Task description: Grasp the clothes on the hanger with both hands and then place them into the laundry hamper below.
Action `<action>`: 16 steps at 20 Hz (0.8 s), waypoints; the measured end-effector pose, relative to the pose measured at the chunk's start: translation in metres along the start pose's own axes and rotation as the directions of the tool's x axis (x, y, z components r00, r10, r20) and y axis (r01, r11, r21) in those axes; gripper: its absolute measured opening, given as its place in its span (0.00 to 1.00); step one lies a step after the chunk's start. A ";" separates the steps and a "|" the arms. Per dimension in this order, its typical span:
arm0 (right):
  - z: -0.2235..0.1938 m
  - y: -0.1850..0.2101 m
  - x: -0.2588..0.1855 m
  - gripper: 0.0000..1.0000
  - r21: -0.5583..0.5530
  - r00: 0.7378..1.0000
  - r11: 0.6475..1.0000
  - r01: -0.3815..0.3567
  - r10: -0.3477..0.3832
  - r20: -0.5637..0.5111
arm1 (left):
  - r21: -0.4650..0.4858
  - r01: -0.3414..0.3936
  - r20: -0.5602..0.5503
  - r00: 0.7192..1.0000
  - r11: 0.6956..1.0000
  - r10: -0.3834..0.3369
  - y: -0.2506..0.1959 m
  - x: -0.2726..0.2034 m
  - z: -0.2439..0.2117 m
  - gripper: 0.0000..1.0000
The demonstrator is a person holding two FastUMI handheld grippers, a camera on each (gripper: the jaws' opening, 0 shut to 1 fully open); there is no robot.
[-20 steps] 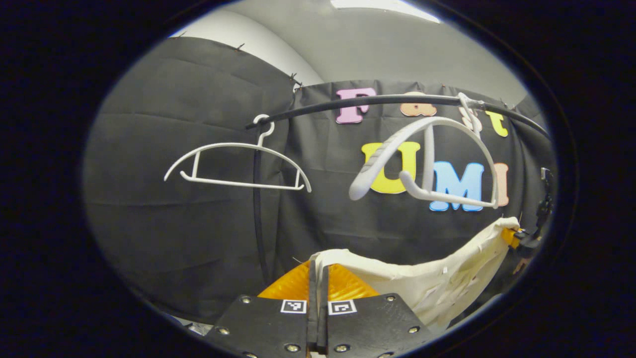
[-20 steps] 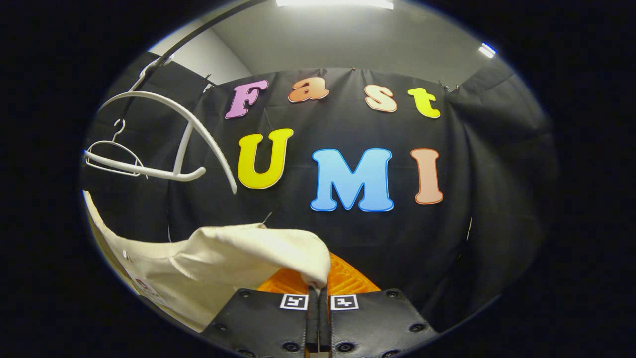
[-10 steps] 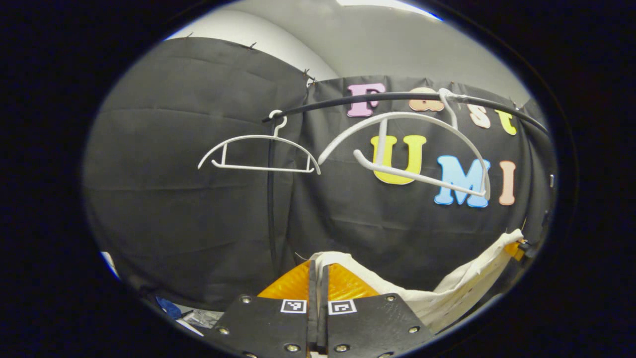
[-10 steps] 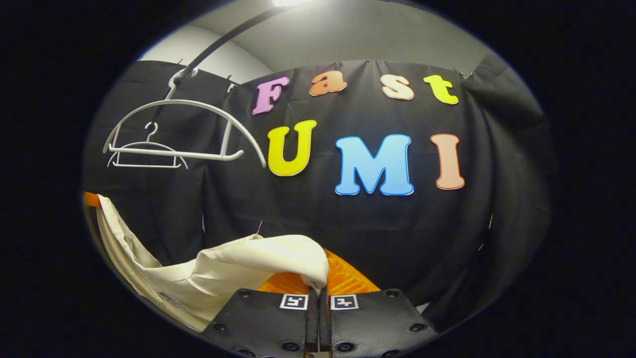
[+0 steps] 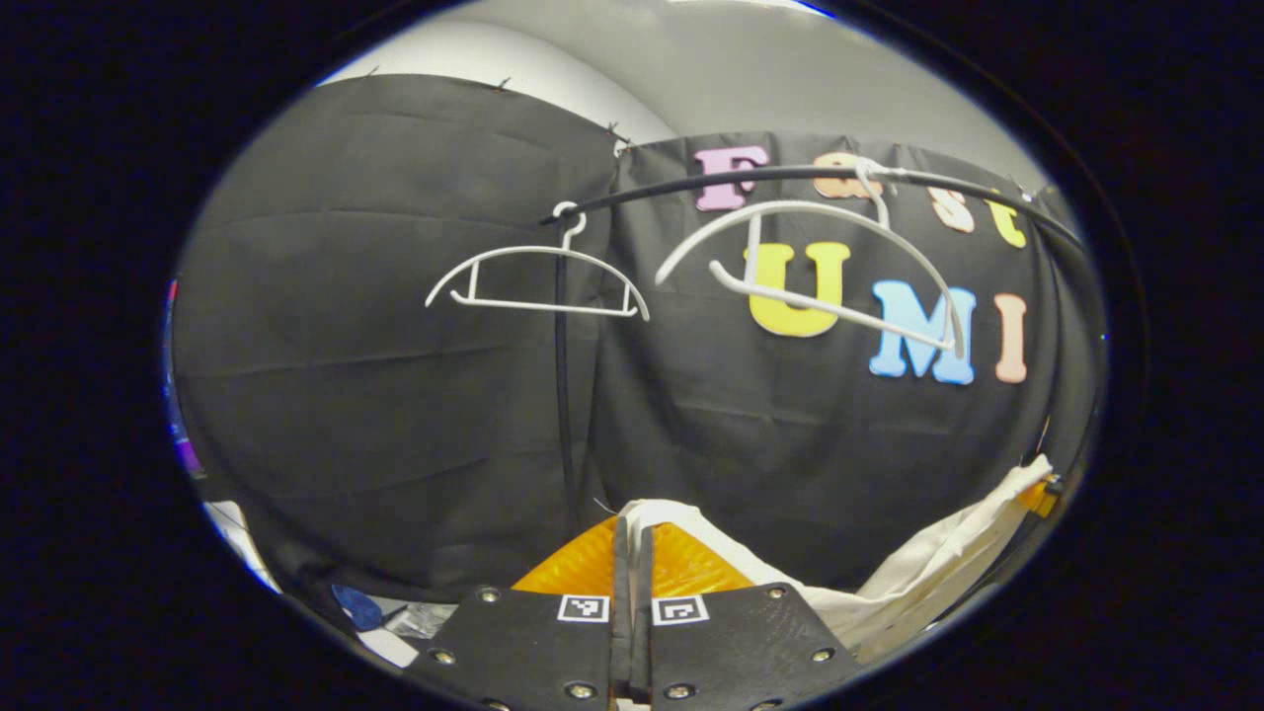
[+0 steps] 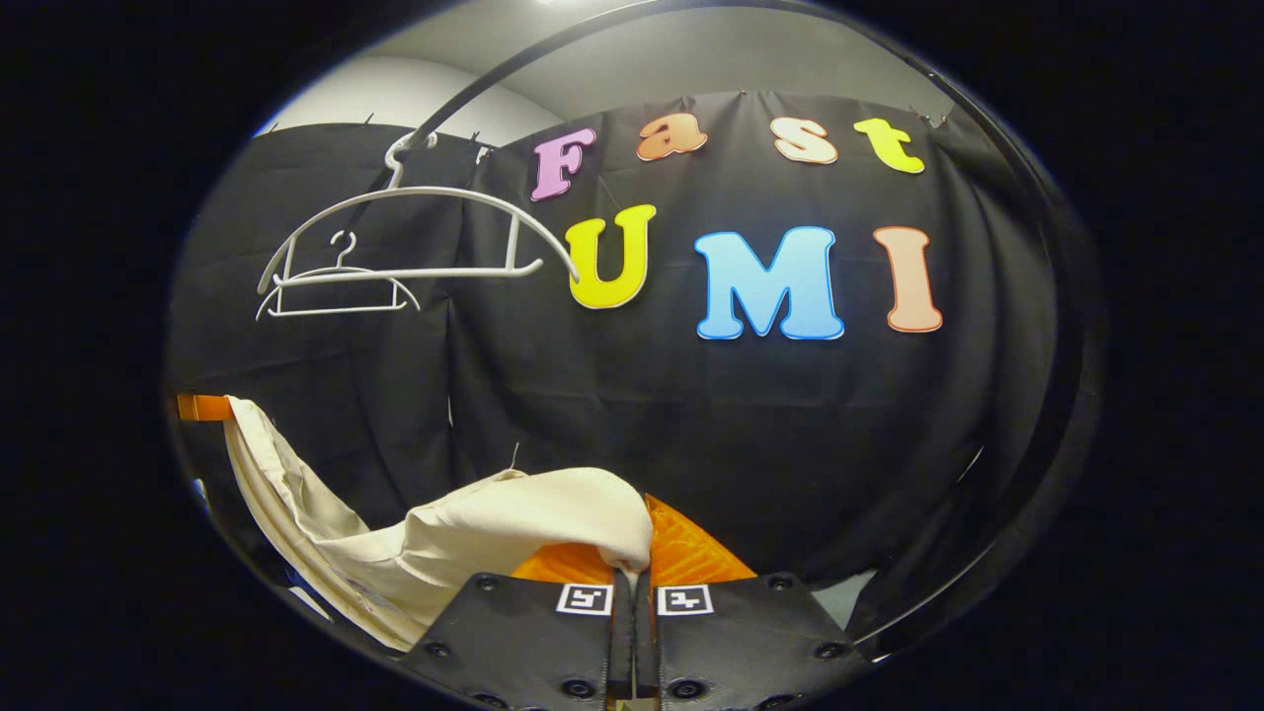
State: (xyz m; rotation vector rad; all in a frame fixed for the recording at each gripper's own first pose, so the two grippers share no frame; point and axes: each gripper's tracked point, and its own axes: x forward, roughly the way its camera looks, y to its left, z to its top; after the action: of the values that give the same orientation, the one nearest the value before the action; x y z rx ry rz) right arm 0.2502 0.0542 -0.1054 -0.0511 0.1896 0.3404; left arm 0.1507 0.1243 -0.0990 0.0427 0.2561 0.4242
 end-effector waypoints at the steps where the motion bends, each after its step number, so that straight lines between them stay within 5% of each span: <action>1: -0.009 0.006 -0.005 0.00 0.005 1.000 1.000 0.005 -0.005 -0.020 | 0.022 0.025 -0.012 1.000 0.999 -0.024 -0.002 -0.001 -0.006 0.00; 7: -0.030 0.052 -0.040 0.03 0.017 0.993 0.998 0.053 -0.051 -0.104 | 0.067 0.234 -0.085 0.970 0.970 -0.229 -0.031 0.002 -0.033 0.00; 16: -0.061 0.111 -0.076 0.03 0.063 0.979 0.988 0.139 -0.127 -0.161 | 0.035 0.527 -0.128 0.845 0.849 -0.519 -0.085 0.001 -0.066 0.01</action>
State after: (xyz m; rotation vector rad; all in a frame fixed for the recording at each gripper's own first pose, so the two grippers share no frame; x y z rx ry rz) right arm 0.1316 0.1291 -0.1522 -0.0176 0.3532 0.1951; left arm 0.1688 0.0468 -0.1707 0.0148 0.3823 -0.1329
